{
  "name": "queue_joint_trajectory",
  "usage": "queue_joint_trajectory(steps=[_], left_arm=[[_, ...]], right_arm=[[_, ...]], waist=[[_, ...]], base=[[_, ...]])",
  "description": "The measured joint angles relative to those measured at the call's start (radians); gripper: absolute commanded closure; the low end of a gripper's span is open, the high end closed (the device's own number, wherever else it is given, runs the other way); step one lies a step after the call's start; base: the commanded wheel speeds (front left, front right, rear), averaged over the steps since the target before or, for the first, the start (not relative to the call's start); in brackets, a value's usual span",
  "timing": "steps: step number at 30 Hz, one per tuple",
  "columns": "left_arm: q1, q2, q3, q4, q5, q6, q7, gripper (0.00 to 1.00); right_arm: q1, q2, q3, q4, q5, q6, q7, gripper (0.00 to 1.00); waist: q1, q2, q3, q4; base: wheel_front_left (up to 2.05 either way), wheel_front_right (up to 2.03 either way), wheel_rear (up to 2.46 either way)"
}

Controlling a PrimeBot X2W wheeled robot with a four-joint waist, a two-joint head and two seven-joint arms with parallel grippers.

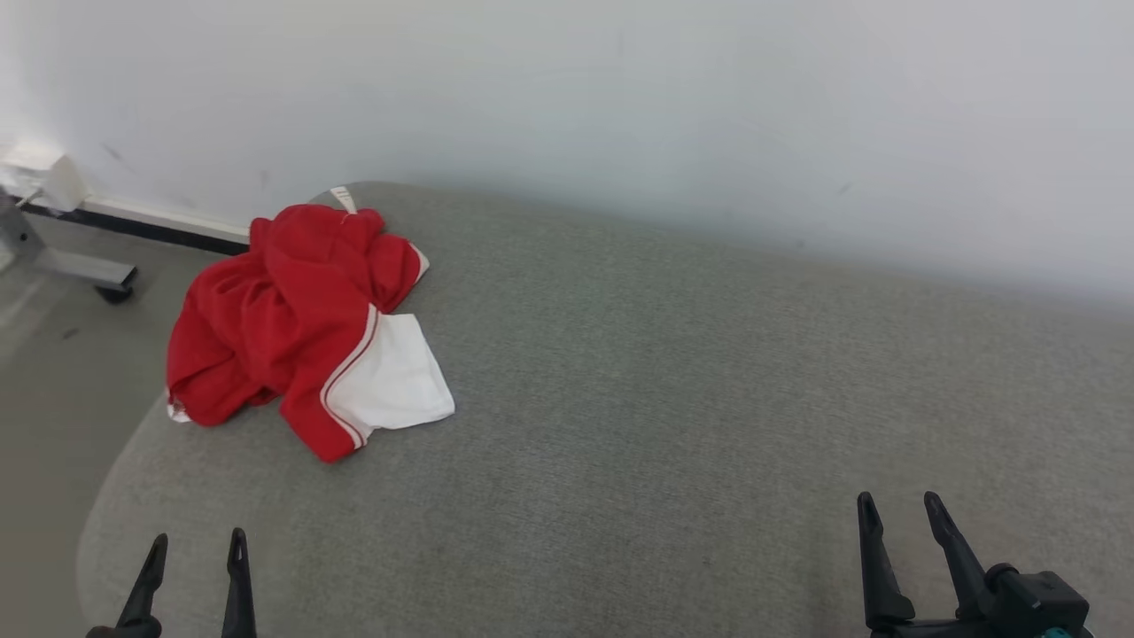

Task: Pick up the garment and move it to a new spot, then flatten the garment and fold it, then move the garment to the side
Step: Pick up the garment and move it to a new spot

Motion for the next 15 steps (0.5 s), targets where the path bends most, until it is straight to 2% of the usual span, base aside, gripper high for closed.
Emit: queue_joint_trajectory(steps=[15], left_arm=[[0.025, 0.015, 0.030, -0.008, -0.020, 0.040, 0.000, 0.00]], right_arm=[[-0.025, 0.000, 0.039, 0.022, 0.004, 0.000, -0.003, 0.00]], waist=[[0.0000, 0.0000, 0.003, 0.192]], base=[[0.00, 0.00, 0.00]])
